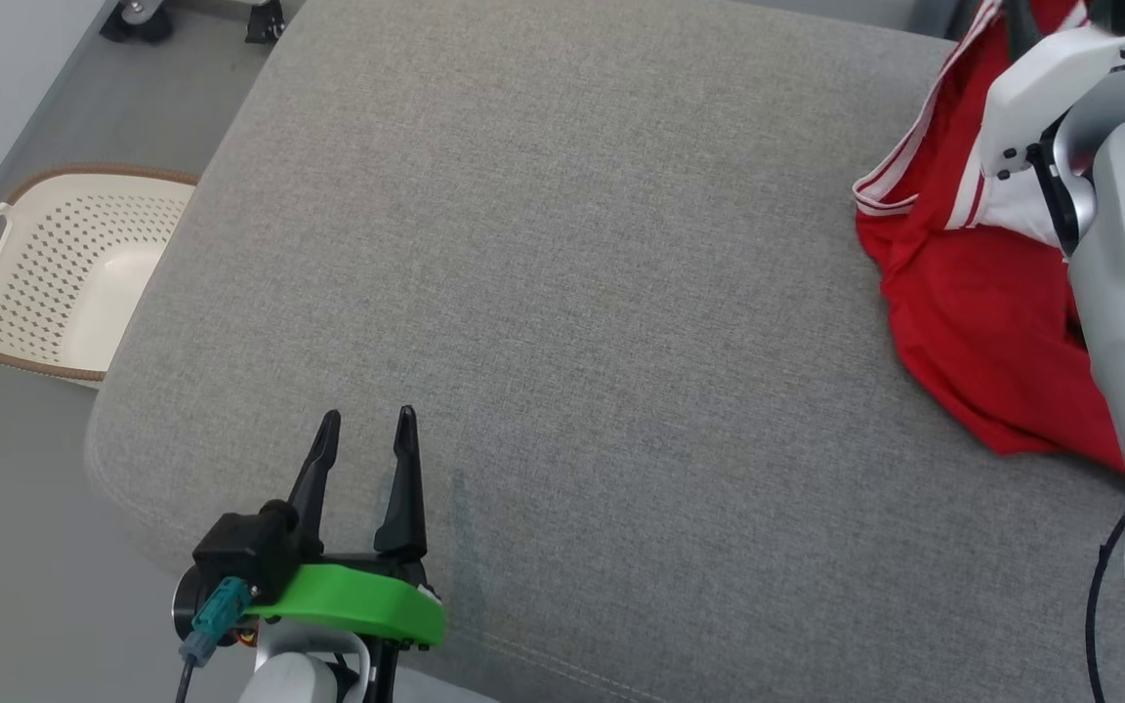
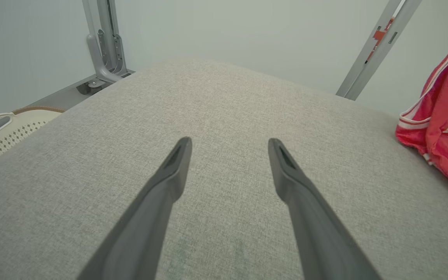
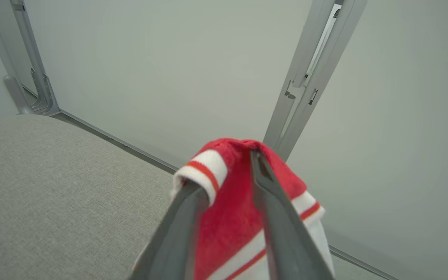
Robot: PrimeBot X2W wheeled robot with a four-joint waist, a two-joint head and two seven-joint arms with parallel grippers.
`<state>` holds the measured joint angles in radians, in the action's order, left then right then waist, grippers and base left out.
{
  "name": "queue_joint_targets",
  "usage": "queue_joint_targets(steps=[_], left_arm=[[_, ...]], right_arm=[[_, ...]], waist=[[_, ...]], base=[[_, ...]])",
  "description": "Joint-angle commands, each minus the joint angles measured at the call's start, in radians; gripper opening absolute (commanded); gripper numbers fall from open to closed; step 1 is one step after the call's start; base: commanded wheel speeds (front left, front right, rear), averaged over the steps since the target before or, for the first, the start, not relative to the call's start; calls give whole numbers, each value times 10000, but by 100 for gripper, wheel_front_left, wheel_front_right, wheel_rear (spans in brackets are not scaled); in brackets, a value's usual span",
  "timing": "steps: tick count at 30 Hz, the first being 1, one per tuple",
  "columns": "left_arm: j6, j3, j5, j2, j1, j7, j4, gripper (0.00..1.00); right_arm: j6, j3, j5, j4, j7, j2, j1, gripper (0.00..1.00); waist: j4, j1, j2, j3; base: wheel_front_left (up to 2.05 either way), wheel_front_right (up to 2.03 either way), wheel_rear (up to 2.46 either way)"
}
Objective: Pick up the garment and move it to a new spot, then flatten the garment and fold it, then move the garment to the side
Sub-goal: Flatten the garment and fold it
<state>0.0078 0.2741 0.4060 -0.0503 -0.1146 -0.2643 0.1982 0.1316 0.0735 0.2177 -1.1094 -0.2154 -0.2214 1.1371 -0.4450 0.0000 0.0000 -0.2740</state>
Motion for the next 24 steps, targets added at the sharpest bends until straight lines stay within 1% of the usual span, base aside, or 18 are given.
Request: queue_joint_targets(steps=[1,5,10,14,18,24], left_arm=[[75,-9,68,-4,-192,3,-78,100],[132,-7,60,-6,-223,3,-233,100],[173,-151,-148,-9,-175,3,-418,100],[79,-289,-318,-9,-97,3,-453,100],[16,-405,-514,-12,5,3,-417,100],[-72,-491,-666,-13,145,3,-343,100]], right_arm=[[-19,50,105,-25,-149,-14,255,100],[-19,-100,173,-147,-374,231,253,100],[-19,-740,-316,89,-500,443,-245,100],[-19,-1277,-1037,862,-501,340,-1099,100],[-19,-1956,-1800,1280,-501,254,-1889,100],[-19,-2597,-2946,1716,-500,-155,-3098,100]], waist=[[-33,0,0,-209],[326,0,0,-201],[1167,0,0,38],[1940,0,0,339],[2708,0,0,615],[3503,0,0,941]], base=[[0,0,0],[0,0,0],[0,0,0],[0,0,0],[0,0,0],[0,0,0]])
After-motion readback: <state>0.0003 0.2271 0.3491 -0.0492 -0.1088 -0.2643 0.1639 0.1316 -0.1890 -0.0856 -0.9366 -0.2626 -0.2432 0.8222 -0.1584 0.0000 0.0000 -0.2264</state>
